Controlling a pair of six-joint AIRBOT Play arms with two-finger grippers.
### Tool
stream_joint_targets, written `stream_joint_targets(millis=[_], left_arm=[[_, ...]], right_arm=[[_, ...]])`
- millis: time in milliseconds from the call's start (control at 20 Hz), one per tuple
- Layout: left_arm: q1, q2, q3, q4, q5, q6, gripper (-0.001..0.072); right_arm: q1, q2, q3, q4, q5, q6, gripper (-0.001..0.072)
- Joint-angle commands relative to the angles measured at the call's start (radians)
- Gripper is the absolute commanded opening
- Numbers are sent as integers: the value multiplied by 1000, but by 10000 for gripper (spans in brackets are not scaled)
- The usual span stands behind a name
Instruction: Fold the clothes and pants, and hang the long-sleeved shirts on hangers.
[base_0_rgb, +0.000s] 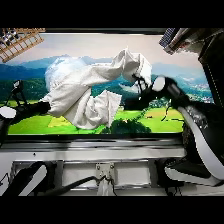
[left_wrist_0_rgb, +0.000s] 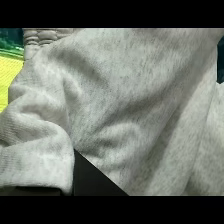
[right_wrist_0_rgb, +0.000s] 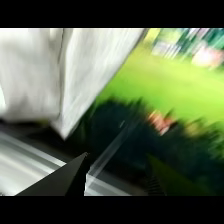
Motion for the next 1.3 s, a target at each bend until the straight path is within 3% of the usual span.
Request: stream_joint_targets(millis=[0,150,300,750,900,1050,1200,1250], left_arm=[[2,1,-1,11,-20,0,29],[2,1,-1,11,-26,0,29],[2,1,-1,11,-26,0,29],[2,1,-1,11,-19,0,30],[2,1,-1,11,-13,0,30],[2,0,-1,11,-11,0,30],[2,1,-1,29,-11,0,30],[2,1,0,54,-18,0,30]], right_arm=[[97,76,-257,187,-224,-31,399],[178,76,-351,252,-415,-30,399],[220,63,-362,262,-512,-29,398],[225,-29,-358,317,-554,-39,381],[225,-67,-357,418,-556,-109,363],[225,-107,-357,508,-570,-184,259],[225,-118,-341,516,-562,-219,38],[219,-106,-332,490,-534,-220,40]])
